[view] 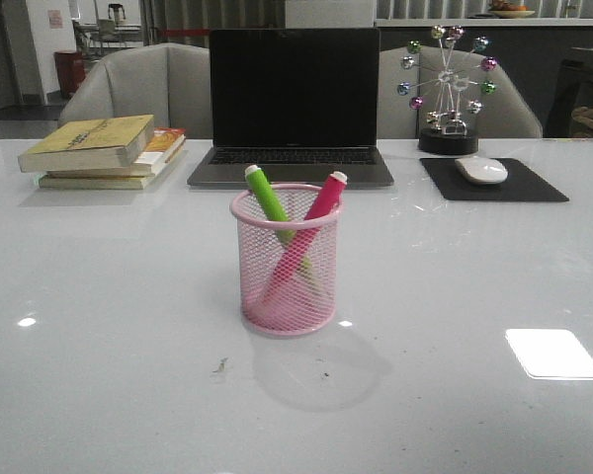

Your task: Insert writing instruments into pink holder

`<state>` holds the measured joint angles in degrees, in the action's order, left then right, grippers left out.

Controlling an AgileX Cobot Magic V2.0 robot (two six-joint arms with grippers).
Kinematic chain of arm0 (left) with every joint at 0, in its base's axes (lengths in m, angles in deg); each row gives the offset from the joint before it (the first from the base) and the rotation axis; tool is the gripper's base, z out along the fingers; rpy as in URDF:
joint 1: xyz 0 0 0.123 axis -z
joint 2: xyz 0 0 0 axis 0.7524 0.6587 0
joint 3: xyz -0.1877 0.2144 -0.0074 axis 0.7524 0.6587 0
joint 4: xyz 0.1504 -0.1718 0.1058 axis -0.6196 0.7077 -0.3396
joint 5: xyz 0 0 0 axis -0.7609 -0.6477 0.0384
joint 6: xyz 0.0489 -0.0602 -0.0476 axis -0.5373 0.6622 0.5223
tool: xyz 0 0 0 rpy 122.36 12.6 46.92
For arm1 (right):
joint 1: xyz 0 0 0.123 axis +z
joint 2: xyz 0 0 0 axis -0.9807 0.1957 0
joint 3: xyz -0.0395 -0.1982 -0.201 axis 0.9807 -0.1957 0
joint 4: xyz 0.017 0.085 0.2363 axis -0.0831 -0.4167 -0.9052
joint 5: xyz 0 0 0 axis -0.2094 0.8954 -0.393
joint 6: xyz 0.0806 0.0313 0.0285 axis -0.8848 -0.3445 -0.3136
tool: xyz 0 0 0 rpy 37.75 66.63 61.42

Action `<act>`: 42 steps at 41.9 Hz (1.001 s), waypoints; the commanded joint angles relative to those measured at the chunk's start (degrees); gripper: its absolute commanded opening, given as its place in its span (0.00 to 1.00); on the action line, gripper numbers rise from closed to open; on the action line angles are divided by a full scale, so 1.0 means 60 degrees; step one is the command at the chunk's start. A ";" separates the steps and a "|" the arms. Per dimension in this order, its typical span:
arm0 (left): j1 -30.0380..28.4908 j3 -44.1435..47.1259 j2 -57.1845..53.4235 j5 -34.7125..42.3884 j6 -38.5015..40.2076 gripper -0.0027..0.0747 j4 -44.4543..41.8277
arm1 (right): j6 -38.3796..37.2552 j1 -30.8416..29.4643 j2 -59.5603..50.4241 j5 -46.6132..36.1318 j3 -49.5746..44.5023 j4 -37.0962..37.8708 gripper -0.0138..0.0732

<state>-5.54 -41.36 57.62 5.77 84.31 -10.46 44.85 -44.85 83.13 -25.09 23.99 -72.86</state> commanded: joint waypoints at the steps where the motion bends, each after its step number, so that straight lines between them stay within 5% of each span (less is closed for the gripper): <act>1: 0.0058 0.0488 -0.0754 0.0460 0.0359 0.63 -0.0084 | 0.0104 -0.0045 0.0004 -0.0477 0.0254 0.0246 0.72; 14: 0.0058 0.1622 -0.1710 0.0460 0.0510 0.60 -0.0366 | 0.0114 -0.0045 0.0004 0.0279 0.0254 0.1293 0.66; 28: 0.0058 0.1622 -0.1692 0.0768 0.0371 0.15 -0.0511 | 0.0114 -0.0045 0.0004 0.0406 0.0254 0.1317 0.24; 42: 0.0058 0.1622 -0.1692 0.0887 0.0371 0.16 -0.0445 | 0.0114 -0.0045 0.0004 0.0409 0.0254 0.1317 0.22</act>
<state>-5.54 -29.97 47.60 6.90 86.53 -13.11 44.95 -44.85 83.13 -18.75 23.99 -65.42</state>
